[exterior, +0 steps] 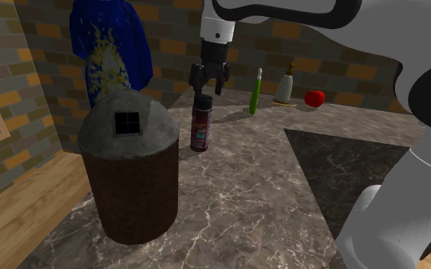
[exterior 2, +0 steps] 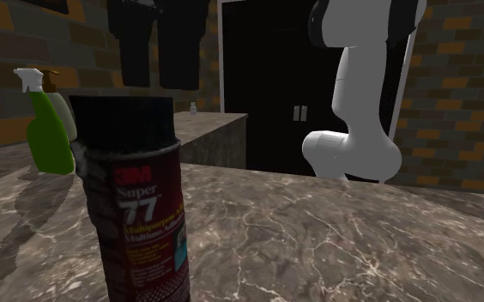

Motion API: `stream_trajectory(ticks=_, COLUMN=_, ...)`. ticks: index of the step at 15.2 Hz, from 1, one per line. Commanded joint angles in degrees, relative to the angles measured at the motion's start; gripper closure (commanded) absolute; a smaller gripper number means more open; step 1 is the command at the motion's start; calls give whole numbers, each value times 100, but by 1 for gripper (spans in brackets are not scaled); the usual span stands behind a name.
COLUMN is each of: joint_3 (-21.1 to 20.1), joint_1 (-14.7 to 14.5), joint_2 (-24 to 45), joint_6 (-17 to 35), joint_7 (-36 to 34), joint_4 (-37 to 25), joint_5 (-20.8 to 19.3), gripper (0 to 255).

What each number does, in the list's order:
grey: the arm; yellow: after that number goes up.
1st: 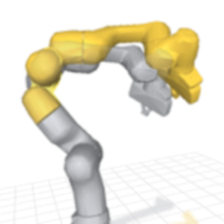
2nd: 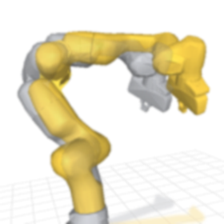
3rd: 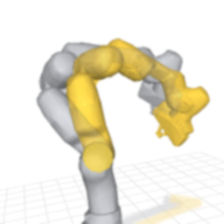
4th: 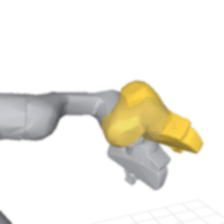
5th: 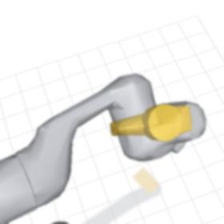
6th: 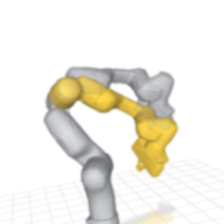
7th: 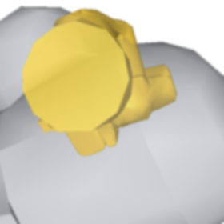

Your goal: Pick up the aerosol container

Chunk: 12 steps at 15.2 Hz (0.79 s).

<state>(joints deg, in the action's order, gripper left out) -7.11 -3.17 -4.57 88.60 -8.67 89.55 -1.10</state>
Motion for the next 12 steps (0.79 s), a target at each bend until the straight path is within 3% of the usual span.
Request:
stream_trajectory(ticks=1, joint_3=2, joint_1=1, joint_2=-37, joint_6=163, joint_7=1, joint_4=194, joint_5=6, gripper=0)
stream_trajectory(ticks=6, joint_3=7, joint_1=2, joint_2=-126, joint_6=460, joint_7=2, joint_4=578, joint_5=17, gripper=0)
stream_trajectory(ticks=7, joint_3=6, joint_1=1, joint_2=-129, joint_6=469, joint_7=0, joint_4=591, joint_5=18, gripper=255)
stream_trajectory(ticks=12, joint_3=5, joint_1=1, joint_2=-119, joint_6=467, joint_7=0, joint_4=579, joint_5=17, gripper=255)
